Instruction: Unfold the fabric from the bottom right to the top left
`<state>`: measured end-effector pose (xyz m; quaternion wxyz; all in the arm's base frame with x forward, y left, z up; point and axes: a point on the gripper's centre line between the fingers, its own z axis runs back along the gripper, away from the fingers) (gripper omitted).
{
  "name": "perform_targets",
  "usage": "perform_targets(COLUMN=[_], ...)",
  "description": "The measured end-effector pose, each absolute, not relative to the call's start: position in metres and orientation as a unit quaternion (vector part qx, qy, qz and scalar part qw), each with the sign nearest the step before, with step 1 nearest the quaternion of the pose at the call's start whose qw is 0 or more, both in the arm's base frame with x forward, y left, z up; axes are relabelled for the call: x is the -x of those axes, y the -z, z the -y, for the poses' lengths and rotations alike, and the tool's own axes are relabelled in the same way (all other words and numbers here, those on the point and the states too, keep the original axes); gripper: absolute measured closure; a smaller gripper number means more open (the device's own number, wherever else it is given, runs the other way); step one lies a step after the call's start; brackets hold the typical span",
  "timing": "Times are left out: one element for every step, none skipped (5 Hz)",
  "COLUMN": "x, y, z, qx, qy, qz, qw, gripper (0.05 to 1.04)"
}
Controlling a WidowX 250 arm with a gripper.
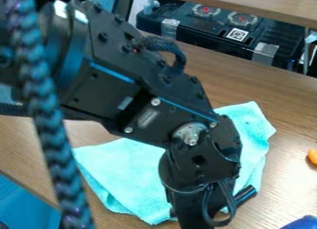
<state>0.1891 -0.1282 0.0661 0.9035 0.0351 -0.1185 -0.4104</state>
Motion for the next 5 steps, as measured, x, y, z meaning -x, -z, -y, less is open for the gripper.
perform_targets(x=[-0.197,-0.205,-0.208,-0.216,-0.22], y=[-0.056,-0.047,-0.044,-0.034,-0.029], z=[0.125,0.12,0.12,0.119,0.12], qx=[-0.061,-0.066,-0.07,-0.083,-0.087], qy=[0.403,0.392,0.389,0.383,0.38], qz=[0.107,0.097,0.096,0.083,0.076], qw=[0.907,0.912,0.914,0.916,0.918], gripper=[0.083,0.083,0.083,0.083,0.083])
